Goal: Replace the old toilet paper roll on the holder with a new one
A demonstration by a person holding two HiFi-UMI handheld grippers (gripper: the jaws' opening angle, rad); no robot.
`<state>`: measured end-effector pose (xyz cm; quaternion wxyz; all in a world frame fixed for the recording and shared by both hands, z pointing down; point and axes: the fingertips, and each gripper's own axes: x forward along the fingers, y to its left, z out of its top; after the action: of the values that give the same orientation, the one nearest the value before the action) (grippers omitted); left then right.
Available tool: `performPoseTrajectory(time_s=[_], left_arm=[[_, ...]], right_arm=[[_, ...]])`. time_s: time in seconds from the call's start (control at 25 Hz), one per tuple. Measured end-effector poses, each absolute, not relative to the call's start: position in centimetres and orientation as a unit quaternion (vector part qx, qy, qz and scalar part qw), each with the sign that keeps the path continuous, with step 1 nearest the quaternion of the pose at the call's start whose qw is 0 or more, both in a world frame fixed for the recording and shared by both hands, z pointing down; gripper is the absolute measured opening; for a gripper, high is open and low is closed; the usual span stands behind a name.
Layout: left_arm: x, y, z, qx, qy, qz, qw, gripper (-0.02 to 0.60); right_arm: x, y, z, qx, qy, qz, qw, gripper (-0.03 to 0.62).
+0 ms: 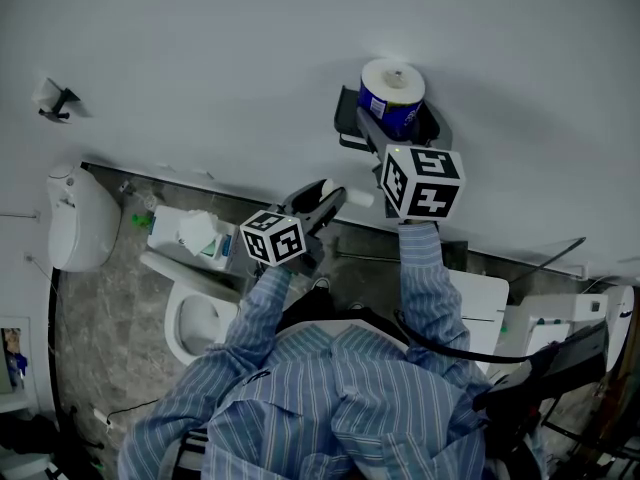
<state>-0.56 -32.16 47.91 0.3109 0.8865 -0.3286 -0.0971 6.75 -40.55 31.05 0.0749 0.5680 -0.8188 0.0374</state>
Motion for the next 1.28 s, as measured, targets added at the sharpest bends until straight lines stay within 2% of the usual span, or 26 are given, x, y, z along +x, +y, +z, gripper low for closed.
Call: performPoseTrajectory(time_s=[0.36, 0.72, 0.88, 1.28], left_arm=[[-1.8, -31.9, 48.2, 0.885, -0.332, -0.101, 0.310, 0.192], [-1.1, -31.3, 48.1, 0.890, -0.316, -0.098, 0.315, 0.192], [-0.6, -31.1, 48.2, 0.891, -0.310, -0.094, 0.317, 0.192], [0.7, -30.4, 48.3, 0.896, -0.296, -0.091, 0.318, 0.193]], right_arm=[[8.5, -38.9, 31.1, 0.557, -0.828, 0.044, 0.045, 0.410], [10.8, -36.2, 30.2, 0.554, -0.826, 0.094, -0.029, 0.410], [13.1, -34.7, 29.8, 0.557, -0.817, 0.125, -0.077, 0.410], [19.8, -31.4, 32.1, 0.594, -0.772, 0.178, -0.140, 0.410]])
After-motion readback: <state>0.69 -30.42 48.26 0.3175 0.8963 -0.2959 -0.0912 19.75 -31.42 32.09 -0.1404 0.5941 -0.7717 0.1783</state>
